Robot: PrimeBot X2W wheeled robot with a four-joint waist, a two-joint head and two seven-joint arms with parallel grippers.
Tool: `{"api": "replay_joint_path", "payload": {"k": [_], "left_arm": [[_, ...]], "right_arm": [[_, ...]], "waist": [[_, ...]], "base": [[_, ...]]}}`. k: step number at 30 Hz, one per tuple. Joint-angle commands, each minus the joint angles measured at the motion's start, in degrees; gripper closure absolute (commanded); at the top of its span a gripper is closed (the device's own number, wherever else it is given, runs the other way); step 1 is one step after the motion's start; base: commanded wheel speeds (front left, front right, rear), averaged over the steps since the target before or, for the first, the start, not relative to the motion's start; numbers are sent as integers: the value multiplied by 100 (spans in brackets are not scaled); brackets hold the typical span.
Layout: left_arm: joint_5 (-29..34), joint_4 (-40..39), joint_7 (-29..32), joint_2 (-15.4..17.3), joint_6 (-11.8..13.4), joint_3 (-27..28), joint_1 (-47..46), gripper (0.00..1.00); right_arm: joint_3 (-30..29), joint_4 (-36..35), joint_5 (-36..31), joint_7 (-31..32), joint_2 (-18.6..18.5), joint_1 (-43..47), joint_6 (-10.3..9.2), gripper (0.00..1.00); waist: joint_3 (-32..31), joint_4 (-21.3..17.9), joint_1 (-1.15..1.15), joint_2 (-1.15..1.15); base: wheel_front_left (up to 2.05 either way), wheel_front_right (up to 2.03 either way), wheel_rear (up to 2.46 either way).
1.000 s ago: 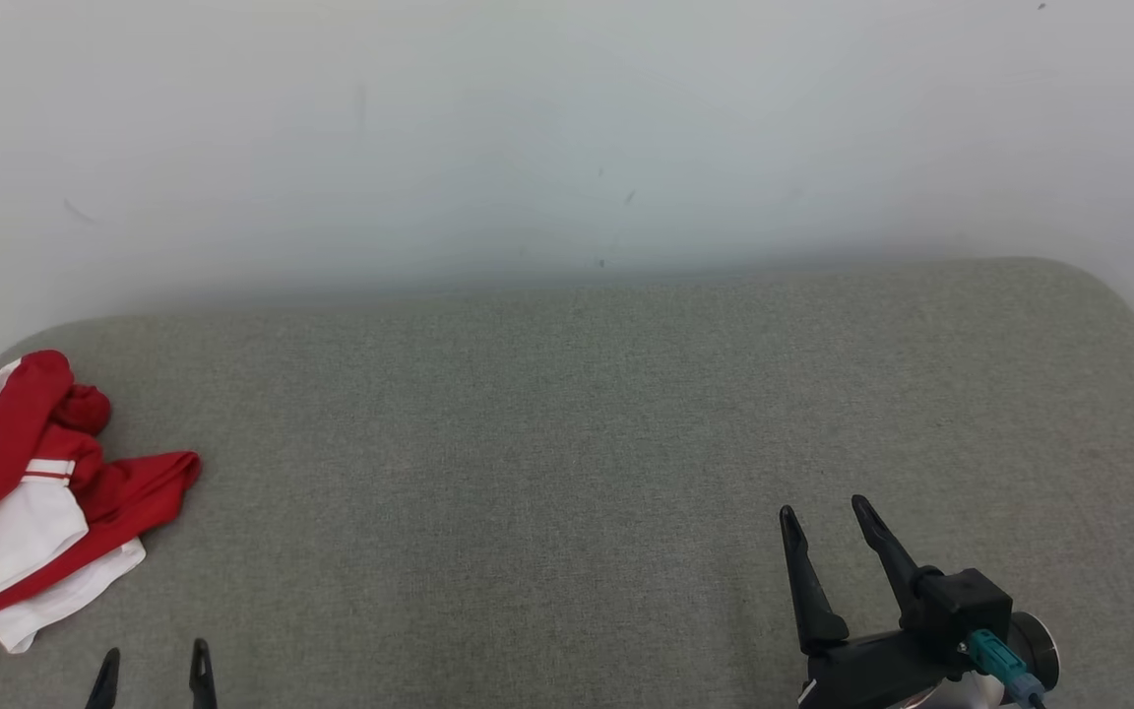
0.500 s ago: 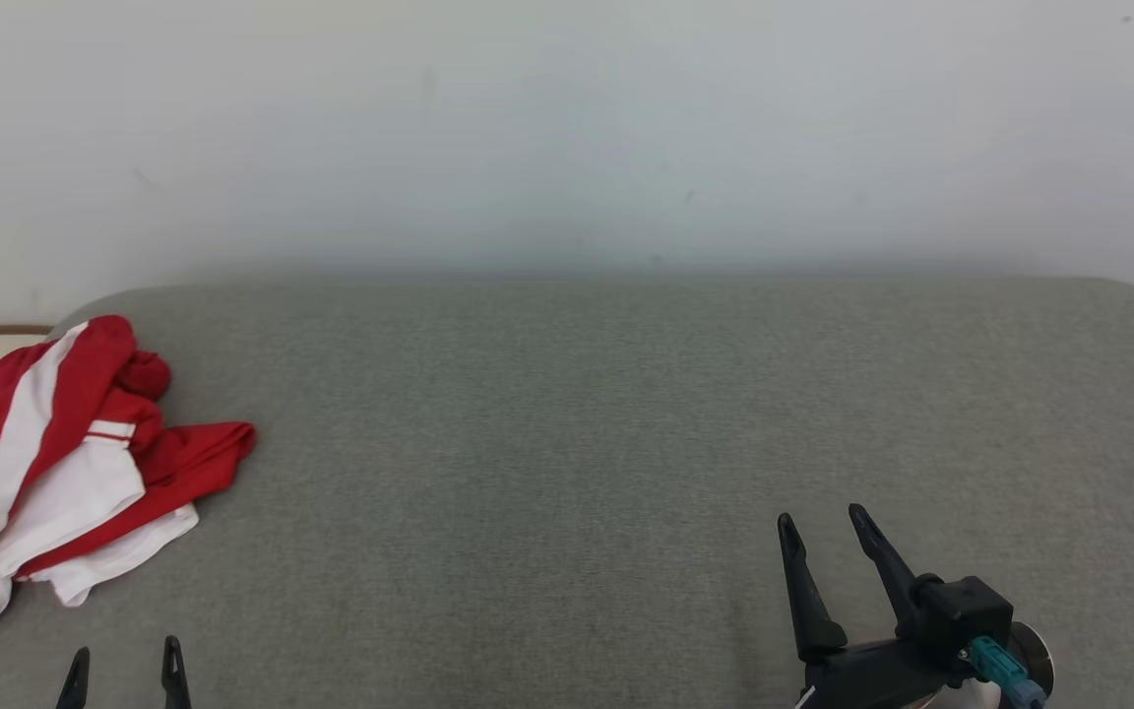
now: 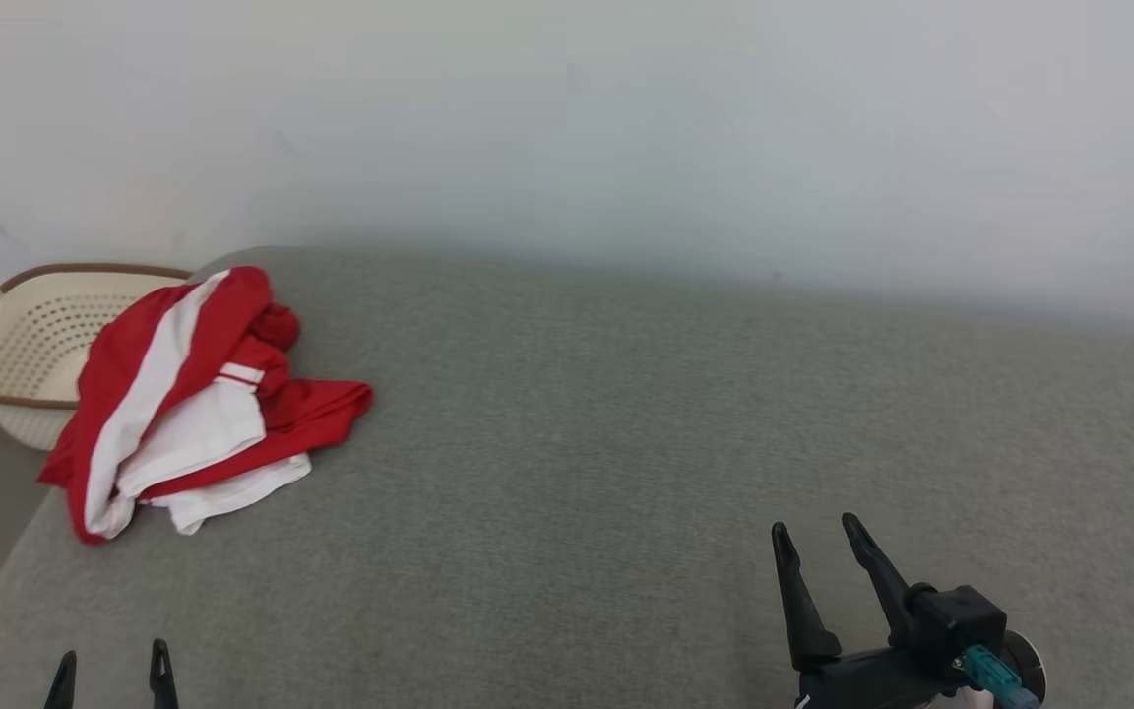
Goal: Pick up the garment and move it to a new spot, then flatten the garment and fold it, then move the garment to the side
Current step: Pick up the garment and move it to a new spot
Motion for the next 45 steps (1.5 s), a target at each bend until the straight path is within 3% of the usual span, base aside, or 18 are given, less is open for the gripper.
{"api": "replay_joint_path", "payload": {"k": [1, 13, 21, 32, 45], "left_arm": [[-58, -5, 13, 46, 7, 21, 47, 0], [-52, -138, 127, 129, 76, 12, 139, 0], [-103, -191, 174, 189, 97, 33, 181, 0], [-137, -204, 165, 185, 153, 21, 195, 0], [-329, -170, 160, 451, -104, 10, -810, 0]], "right_arm": [[33, 31, 49, -13, 7, 56, 4, 0], [155, 154, 186, -104, 7, 63, 4, 0], [262, 207, 238, -128, 7, 33, 4, 0], [354, 298, 277, -154, 6, -64, 4, 0], [388, 295, 205, -138, 6, -139, 4, 0]], "waist": [[-36, 301, 0, 0], [-123, 1066, 0, 0], [-146, 1321, 0, 0], [-109, 1353, 0, 0], [34, 1086, 0, 0]], "base": [[0, 0, 0], [0, 0, 0], [0, 0, 0], [0, 0, 0], [0, 0, 0]]}}
